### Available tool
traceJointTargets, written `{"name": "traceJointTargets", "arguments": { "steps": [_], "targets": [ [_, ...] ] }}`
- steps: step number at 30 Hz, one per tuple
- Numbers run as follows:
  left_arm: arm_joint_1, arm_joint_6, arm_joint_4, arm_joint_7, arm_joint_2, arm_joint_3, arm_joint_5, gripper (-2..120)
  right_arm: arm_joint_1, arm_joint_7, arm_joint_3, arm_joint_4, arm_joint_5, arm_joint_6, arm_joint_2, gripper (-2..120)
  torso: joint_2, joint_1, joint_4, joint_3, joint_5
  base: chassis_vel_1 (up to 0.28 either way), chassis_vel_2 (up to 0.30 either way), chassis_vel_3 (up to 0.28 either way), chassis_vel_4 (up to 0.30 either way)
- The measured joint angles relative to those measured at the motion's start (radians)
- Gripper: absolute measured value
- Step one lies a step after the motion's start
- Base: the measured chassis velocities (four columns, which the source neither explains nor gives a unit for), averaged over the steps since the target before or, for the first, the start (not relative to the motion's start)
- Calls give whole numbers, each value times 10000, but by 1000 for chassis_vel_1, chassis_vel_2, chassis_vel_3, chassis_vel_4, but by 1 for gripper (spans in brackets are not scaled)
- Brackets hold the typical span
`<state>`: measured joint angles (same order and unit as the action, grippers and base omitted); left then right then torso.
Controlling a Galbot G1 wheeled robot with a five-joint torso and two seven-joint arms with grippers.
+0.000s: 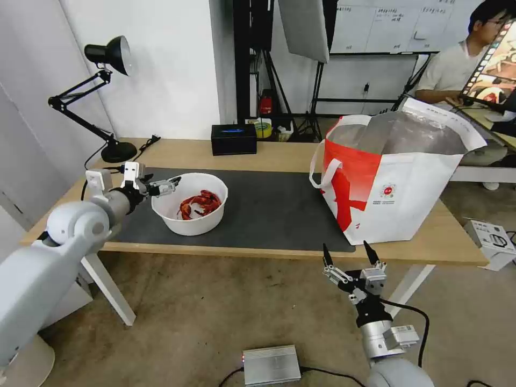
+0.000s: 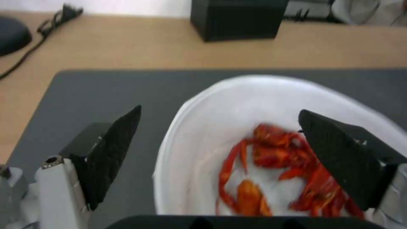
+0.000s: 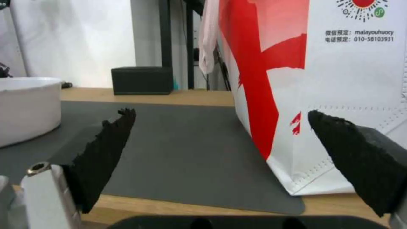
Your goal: Pick up the trash from the table and place it into the takeout bag.
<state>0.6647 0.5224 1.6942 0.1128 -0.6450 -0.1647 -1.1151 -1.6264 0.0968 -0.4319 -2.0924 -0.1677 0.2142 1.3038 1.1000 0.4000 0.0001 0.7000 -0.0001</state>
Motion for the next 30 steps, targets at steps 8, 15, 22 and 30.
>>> {"name": "traceJointTargets", "arguments": {
  "steps": [8, 15, 22, 30],
  "targets": [
    [-1694, 516, -861, 49, 572, 1896, -966, 100, 0, 0, 0, 0, 0, 0, 0, 100, 0, 0, -2, 0, 1, 0, 0, 0, 0],
    [-2012, 608, -1192, -157, 679, 2547, -965, 100, 0, 0, 0, 0, 0, 0, 0, 100, 0, 0, -1, 0, -1, 0, 0, 0, 0],
    [-2314, 626, -1511, -618, 968, 3104, -798, 100, 0, 0, 0, 0, 0, 0, 0, 100, 0, -1, 0, -1, 0, 0, 0, 0, 0],
    [-2940, 645, -1808, -999, 1138, 3906, -698, 100, 0, 0, 0, 0, 0, 0, 0, 100, 0, -1, -2, -1, 0, 0, 0, 0, 0]
  ]
}}
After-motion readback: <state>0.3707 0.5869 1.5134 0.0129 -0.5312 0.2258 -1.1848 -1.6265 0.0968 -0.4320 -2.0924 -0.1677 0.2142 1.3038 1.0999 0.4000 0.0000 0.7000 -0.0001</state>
